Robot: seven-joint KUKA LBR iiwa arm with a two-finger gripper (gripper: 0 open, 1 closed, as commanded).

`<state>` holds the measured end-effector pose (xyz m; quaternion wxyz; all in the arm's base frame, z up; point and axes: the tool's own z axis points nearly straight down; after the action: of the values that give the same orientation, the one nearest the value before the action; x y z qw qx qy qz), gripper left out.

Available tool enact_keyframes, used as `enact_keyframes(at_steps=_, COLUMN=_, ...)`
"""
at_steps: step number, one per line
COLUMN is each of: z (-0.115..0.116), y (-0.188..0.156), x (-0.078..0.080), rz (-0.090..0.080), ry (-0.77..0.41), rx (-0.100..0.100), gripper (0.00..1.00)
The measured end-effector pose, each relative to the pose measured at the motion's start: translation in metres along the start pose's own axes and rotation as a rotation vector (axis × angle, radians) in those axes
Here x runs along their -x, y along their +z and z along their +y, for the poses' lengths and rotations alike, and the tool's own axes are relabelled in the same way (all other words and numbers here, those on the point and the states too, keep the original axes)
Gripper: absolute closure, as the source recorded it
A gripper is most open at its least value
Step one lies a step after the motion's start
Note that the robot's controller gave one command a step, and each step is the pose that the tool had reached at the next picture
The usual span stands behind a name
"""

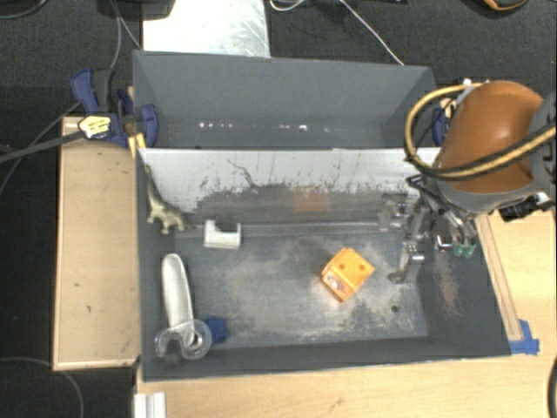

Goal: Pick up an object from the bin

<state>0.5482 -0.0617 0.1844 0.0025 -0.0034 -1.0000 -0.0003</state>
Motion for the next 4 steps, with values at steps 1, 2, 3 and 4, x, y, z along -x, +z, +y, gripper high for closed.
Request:
enact_keyframes(at_steps=1, z=0.0, y=-0.005, x=0.002, rz=-0.008, ry=-0.003, rx=-0.001, gripper=0.0)
enact_keyframes(at_steps=2, z=0.034, y=0.093, x=0.007, rz=-0.008, ry=-0.437, rx=-0.001, gripper=0.0)
enact_keyframes(at_steps=3, z=0.05, y=0.057, x=-0.008, rz=-0.01, ry=-0.44, rx=-0.002, gripper=0.0)
enact_keyframes(at_steps=4, z=0.059, y=0.081, x=-0.031, rz=-0.014, ry=-0.843, rx=-0.004, gripper=0.0)
